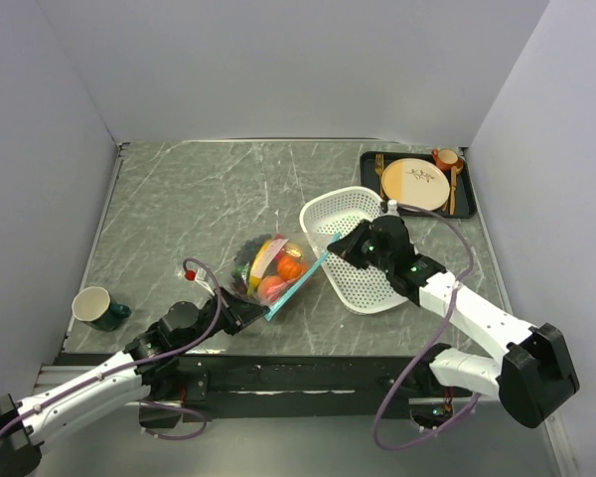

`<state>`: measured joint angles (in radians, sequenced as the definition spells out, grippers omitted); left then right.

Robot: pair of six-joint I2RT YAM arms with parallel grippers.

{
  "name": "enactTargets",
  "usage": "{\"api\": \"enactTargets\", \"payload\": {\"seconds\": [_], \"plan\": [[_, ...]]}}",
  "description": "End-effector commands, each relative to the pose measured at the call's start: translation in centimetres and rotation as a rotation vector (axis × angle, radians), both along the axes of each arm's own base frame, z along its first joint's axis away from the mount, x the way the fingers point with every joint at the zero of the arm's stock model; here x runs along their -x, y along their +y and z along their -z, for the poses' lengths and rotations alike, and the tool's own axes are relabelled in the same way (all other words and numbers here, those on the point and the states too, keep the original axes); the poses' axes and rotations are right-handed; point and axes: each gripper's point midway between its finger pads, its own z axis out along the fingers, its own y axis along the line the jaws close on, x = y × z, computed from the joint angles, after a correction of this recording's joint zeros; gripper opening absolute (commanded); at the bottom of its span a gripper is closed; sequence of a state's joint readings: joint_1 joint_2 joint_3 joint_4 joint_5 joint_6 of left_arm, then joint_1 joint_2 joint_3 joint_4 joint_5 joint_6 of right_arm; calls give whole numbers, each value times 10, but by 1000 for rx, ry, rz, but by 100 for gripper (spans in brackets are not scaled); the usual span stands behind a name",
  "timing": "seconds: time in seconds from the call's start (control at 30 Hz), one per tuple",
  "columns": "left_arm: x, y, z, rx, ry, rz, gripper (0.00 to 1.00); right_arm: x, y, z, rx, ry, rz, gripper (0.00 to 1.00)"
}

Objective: Place the food in the zip-top bag and seal the zipper
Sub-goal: Zip the zipper food storage bag at the center of the board.

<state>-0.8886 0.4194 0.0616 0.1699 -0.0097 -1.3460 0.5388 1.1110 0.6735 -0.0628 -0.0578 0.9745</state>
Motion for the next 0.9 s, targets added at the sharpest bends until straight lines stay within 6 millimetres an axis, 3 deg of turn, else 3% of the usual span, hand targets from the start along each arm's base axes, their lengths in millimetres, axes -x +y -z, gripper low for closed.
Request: {"api": "enactTargets", "payload": {"seconds": [0.0,0.13,0.63,0.7,0.73,0.77,0.8,0.87], "plan": [[0,4,7,-67,3,-7,1,-40,-22,-33,30,-124,99,0],[0,6,9,-88,7,-8,1,-48,-30,-31,52,-125,114,0],[0,7,21,-114,35,-10,1,-63,-32,-26,43,-123,69,2],[-1,3,12,-103,9,-1,1,-63,-29,-27,33,-128,47,5],[-2,2,12,-114,4,5,5,-64,-29,-27,41,-134,34,7],[-2,1,8,-122,-21,17,33,-65,-29,-27,47,-136,29,10],[-3,-2,-2,-118,-42,22,48,-66,-28,-30,54,-139,23,11],[-6,-1,-6,-153,-77,24,57,-68,-28,-33,79,-153,5,12]]}}
